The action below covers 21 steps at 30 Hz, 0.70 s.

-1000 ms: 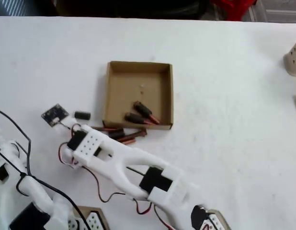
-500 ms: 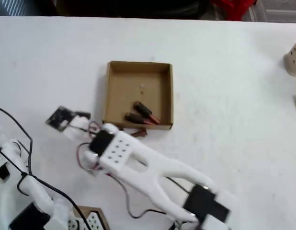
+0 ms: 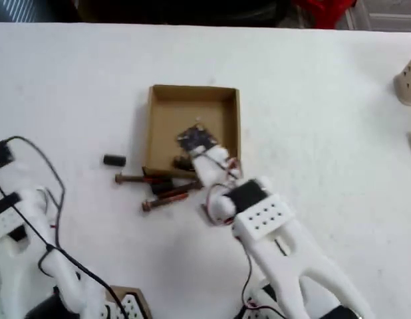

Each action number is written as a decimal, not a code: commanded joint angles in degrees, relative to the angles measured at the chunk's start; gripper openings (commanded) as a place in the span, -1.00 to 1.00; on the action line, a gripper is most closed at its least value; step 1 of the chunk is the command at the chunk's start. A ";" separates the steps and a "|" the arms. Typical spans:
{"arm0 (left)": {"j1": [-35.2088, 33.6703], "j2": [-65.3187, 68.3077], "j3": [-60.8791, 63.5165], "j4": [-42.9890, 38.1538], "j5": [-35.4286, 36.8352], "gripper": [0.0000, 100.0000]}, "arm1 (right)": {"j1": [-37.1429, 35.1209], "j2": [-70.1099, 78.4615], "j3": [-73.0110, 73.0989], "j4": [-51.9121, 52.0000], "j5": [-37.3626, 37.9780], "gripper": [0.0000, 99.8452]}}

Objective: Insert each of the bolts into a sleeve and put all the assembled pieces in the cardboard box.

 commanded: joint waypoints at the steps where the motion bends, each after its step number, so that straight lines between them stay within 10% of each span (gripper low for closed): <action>1: 10.86 -10.07 1.23 4.66 4.04 -0.95 | 9.71 -6.20 6.77 -6.46 9.05 -0.97; 9: 37.67 -20.62 3.60 4.84 5.27 -0.94 | 11.03 -8.13 12.48 -9.45 9.05 -0.97; 21: 40.57 6.81 -12.84 5.27 22.07 -0.63 | 11.12 -8.04 12.66 -10.24 9.41 -0.97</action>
